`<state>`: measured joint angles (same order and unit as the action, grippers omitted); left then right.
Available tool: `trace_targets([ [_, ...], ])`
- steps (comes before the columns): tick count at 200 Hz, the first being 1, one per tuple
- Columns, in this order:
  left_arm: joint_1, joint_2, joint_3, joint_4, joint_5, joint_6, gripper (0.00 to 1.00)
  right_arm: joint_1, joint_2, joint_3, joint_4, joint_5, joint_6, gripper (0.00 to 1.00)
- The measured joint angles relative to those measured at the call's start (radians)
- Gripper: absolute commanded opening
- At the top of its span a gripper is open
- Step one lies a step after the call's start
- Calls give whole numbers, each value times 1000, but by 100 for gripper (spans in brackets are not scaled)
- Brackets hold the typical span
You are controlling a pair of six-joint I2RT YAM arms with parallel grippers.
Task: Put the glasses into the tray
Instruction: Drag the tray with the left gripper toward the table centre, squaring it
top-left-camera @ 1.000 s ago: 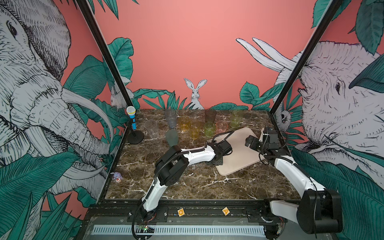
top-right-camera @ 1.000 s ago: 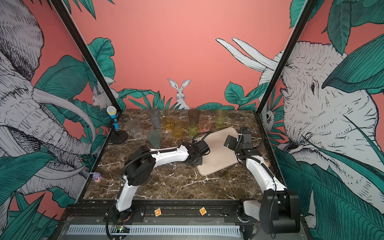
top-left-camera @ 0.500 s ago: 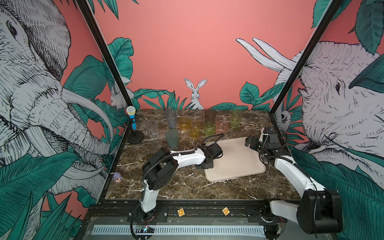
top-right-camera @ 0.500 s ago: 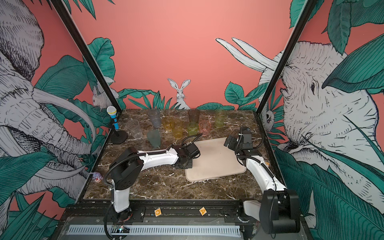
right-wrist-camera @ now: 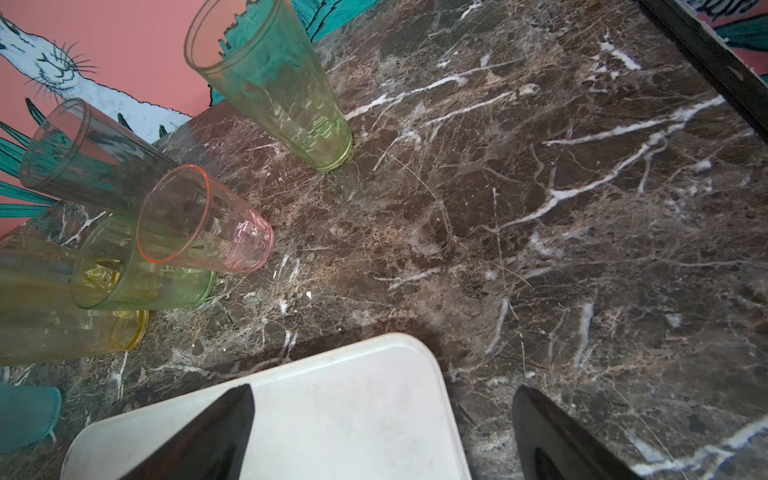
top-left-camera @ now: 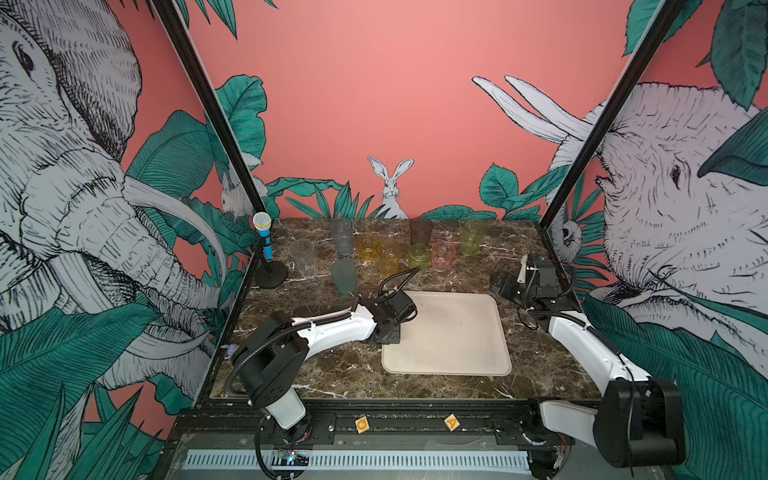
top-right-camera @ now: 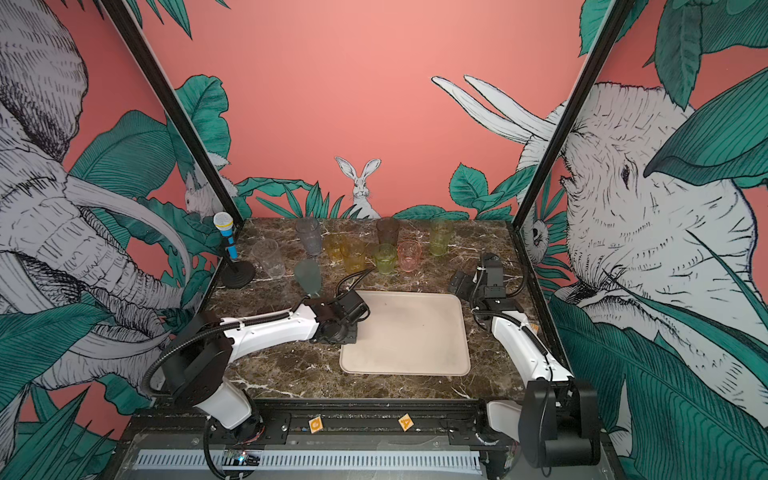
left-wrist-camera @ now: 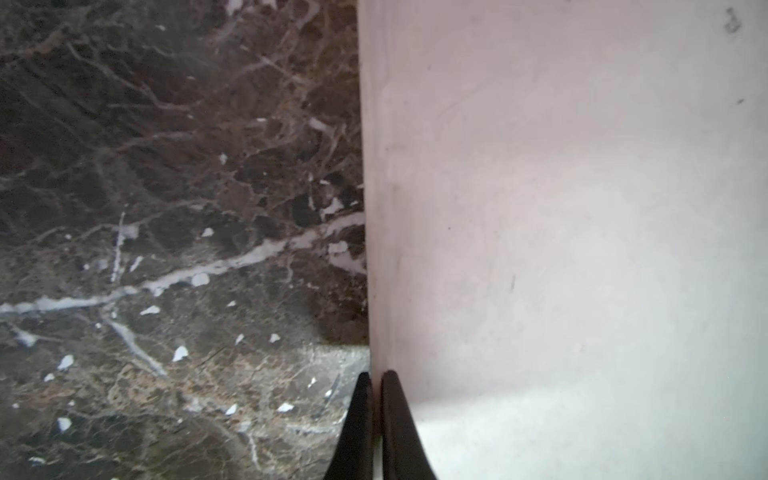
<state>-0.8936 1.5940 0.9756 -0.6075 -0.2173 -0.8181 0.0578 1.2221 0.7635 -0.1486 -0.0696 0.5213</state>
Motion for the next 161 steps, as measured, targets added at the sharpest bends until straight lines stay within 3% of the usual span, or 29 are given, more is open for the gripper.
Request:
trace_targets([
  [41, 80, -102, -109, 21, 24, 68, 0, 0, 9, 0, 9, -14, 0, 99],
  [161, 287, -209, -235, 38, 99, 246, 0, 0, 11, 0, 11, -21, 3, 99],
])
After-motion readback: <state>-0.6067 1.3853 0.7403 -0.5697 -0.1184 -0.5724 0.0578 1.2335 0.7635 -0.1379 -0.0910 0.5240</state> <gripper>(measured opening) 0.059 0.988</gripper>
